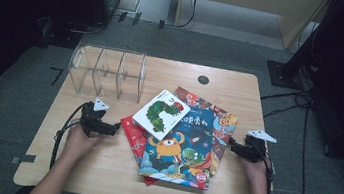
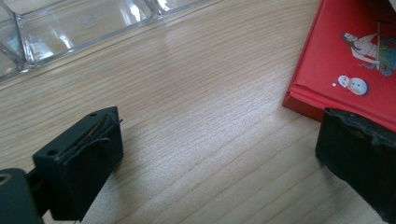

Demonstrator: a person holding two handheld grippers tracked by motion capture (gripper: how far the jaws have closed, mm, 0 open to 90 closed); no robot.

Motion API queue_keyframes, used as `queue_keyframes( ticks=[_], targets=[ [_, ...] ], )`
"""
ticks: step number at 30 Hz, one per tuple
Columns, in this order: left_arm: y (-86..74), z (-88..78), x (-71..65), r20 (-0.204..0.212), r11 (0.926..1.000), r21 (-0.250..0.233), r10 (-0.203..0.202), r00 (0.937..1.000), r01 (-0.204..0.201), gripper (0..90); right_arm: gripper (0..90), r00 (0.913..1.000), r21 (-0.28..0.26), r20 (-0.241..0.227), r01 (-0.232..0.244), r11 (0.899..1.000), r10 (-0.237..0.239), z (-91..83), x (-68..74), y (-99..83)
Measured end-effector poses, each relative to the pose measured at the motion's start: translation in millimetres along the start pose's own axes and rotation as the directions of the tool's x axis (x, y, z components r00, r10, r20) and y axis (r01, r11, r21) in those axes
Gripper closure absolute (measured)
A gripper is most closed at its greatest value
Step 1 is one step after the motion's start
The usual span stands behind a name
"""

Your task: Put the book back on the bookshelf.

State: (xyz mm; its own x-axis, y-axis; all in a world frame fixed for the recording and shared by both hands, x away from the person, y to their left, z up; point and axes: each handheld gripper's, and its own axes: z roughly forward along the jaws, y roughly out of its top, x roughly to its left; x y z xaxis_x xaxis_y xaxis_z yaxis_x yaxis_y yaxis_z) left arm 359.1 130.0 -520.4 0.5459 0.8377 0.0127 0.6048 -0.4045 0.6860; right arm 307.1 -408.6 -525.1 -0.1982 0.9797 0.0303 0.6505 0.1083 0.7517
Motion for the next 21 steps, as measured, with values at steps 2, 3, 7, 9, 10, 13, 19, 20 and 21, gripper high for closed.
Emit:
queue_keyframes(
  ticks=[2, 3, 7, 9, 10, 13, 19, 20, 21],
  targets=[
    [-0.5, -0.6, 0.2, -0.003, 1.0, -0.008, -0.005, 1.0, 0.005, 2.7, 28.5, 1.0, 0.0, -0.001, 0.001, 1.0, -0.001, -0.2, 0.1, -0.1],
    [-1.3, -1.8, 1.1, -0.003, 0.9999, -0.014, -0.006, 1.0, 0.006, 5.0, 28.7, 1.0, 0.0, -0.002, 0.003, 1.0, -0.003, -0.4, 0.2, -0.2],
    [-1.7, -5.7, 4.6, -0.005, 0.9999, -0.014, -0.007, 1.0, 0.007, 15.7, 31.9, 0.9999, 0.006, -0.011, 0.01, 1.0, -0.01, -1.4, 0.4, 0.1],
    [-1.0, -8.2, 4.9, -0.002, 1.0, -0.003, -0.008, 1.0, 0.008, 18.4, 35.6, 0.9996, 0.005, -0.02, 0.018, 1.0, -0.018, -5.5, 1.5, 3.9],
    [-1.0, -8.2, 4.9, -0.002, 1.0, -0.003, -0.008, 1.0, 0.008, 23.3, 37.8, 0.9996, -0.013, -0.023, 0.017, 1.0, -0.017, -7.9, 2.4, 5.8],
    [2.1, -14.5, 6.8, 0.043, 0.9991, 0.024, -0.036, 0.9985, 0.034, 36.4, 46.2, 0.998, -0.062, -0.062, 0.001, 0.998, -0.005, -14.1, 5.2, 11.7],
    [9.0, -25.5, 1.5, 0.02, 0.9993, 0.017, -0.034, 0.9992, 0.033, 55.2, 58.3, 0.9915, -0.049, -0.129, 0.012, 0.999, -0.019, -14.8, 18.2, 20.0],
    [10.7, -27.3, 0.2, 0.027, 0.9994, 0.009, -0.033, 0.9991, 0.032, 59.7, 63.3, 0.9869, -0.053, -0.158, 0.024, 0.998, -0.033, -14.5, 24.9, 23.2],
    [12.8, -28.7, -0.7, 0.051, 0.9993, 0.014, -0.035, 0.9981, 0.034, 59.7, 63.3, 0.9869, -0.053, -0.158, 0.024, 0.998, -0.033, -14.5, 24.9, 23.2]
  ],
)
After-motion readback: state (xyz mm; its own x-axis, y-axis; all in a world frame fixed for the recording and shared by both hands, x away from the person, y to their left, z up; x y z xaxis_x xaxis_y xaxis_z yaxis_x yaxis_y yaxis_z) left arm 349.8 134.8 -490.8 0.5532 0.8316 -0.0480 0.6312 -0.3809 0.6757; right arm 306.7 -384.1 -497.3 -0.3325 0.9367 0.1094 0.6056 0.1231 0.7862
